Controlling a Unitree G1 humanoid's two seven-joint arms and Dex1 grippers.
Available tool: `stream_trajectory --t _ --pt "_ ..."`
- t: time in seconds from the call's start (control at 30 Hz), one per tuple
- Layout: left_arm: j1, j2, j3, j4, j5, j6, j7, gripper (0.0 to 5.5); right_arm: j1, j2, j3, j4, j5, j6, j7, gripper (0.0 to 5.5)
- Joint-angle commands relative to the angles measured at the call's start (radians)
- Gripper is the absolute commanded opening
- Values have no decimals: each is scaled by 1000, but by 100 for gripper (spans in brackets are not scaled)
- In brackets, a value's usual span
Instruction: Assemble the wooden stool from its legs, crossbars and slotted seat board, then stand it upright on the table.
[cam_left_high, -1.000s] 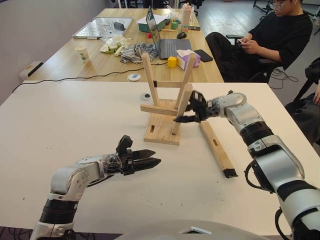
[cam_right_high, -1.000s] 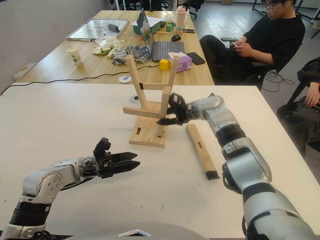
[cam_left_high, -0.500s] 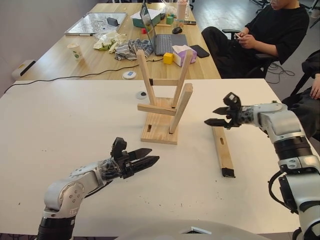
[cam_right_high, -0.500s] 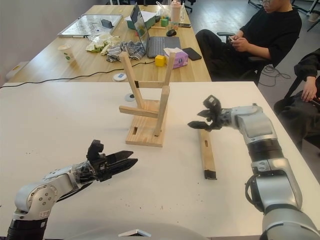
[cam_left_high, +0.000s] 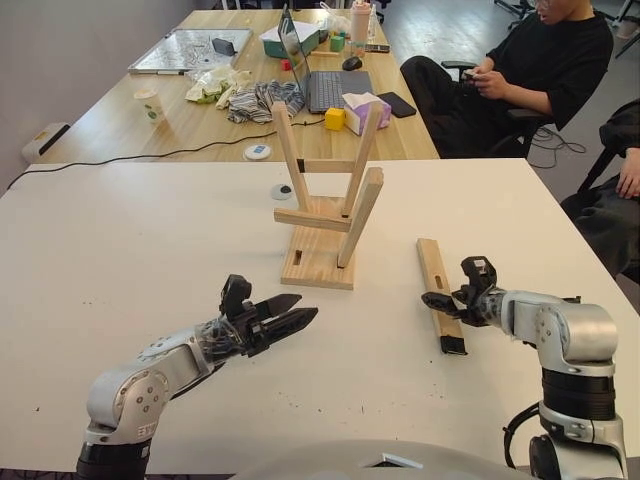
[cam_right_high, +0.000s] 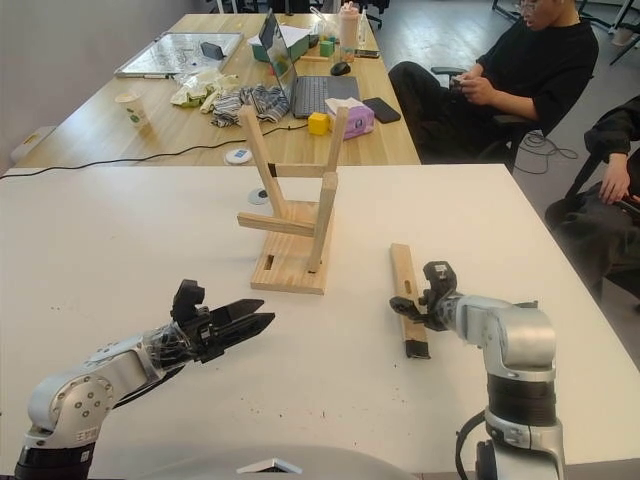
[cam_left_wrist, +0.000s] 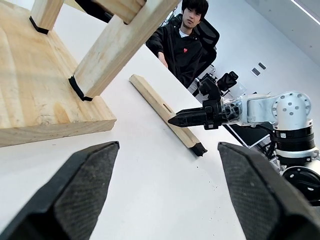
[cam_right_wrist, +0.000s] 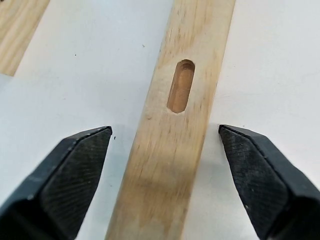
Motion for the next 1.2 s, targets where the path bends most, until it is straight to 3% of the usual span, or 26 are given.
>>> stream_trajectory --t 0.03,0.13,0.3,0.37,0.47,0.57,0.67,0.83,0.97,1.2 --pt "-25 5 15 -26 11 -27 35 364 66 -98 126 31 -79 -170 -15 340" --pt "-73 3 29 -41 21 -41 92 364 110 -158 189 76 -134 -310 -18 278" --pt "-131 19 45 -92 20 -31 168 364 104 -160 165 171 -152 -426 -35 211" --pt "-165 2 66 -102 -17 -8 229 364 18 -67 42 221 -105 -473 -102 211" --pt "-203 -1 67 -89 -25 -5 271 364 -181 72 -168 273 -12 -714 -245 209" --pt "-207 4 58 -88 -15 -29 257 364 -320 134 -266 253 135 -884 -199 209" --pt "-242 -21 100 -103 -151 -4 252 364 -375 93 -296 151 477 -762 68 209" --pt "-303 -32 115 -114 -516 36 289 364 -332 -136 -229 48 827 -418 401 208" --pt "-358 -37 55 -116 -625 32 342 364 -281 -192 -173 -34 950 -310 459 208" --pt "-432 -121 -39 -106 -726 -37 444 364 -235 -185 -114 -98 999 -294 453 208"
